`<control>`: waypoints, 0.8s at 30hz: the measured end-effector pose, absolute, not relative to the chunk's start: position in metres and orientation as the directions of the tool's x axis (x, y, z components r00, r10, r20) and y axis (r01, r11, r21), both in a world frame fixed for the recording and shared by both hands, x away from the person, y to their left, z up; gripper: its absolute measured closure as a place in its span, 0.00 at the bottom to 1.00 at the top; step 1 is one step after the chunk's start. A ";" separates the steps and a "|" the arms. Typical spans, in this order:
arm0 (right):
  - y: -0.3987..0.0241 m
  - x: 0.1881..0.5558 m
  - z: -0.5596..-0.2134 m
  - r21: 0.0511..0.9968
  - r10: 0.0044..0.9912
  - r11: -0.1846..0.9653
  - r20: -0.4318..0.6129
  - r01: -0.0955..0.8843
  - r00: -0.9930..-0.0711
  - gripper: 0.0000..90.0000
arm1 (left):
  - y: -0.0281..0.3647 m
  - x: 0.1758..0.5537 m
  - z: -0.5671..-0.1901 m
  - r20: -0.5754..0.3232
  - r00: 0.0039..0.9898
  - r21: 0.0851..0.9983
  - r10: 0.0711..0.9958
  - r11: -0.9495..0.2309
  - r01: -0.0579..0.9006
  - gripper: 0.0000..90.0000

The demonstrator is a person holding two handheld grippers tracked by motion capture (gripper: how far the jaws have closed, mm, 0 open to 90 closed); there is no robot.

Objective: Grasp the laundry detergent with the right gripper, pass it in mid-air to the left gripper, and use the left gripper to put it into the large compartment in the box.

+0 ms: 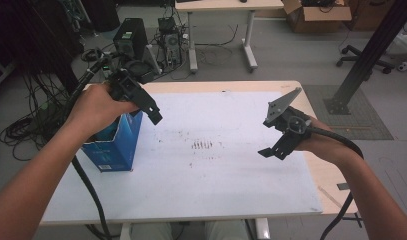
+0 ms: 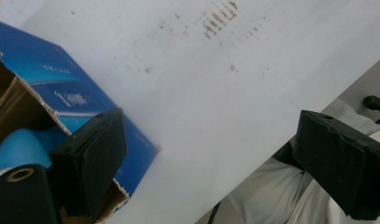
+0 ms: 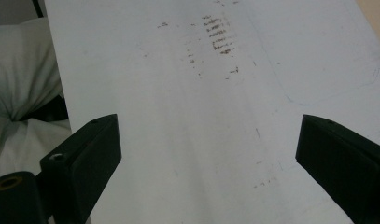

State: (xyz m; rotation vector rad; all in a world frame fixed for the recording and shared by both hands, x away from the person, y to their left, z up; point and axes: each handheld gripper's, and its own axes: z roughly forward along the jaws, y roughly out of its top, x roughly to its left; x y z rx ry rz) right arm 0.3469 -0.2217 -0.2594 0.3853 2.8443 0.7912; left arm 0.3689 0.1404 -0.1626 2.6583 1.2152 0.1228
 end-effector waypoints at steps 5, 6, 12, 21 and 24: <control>-0.222 0.349 -0.258 0.520 0.292 0.829 -0.086 0.207 -0.953 0.07 | 0.132 0.372 -0.166 -0.010 0.685 0.227 0.729 -0.665 0.711 0.12; -0.222 0.350 -0.257 0.522 0.293 0.827 -0.084 0.209 -0.952 0.07 | 0.131 0.372 -0.166 -0.007 0.694 0.223 0.720 -0.675 0.703 0.12; -0.220 0.354 -0.255 0.514 0.294 0.830 -0.074 0.216 -0.953 0.06 | 0.123 0.371 -0.171 0.007 0.739 0.213 0.673 -0.724 0.657 0.12; -0.216 0.364 -0.248 0.518 0.277 0.830 -0.061 0.207 -0.959 0.05 | 0.114 0.372 -0.174 0.024 0.809 0.223 0.587 -0.792 0.568 0.11; -0.213 0.369 -0.245 0.511 0.268 0.835 -0.057 0.203 -0.962 0.04 | 0.115 0.371 -0.176 0.026 0.821 0.222 0.571 -0.804 0.552 0.11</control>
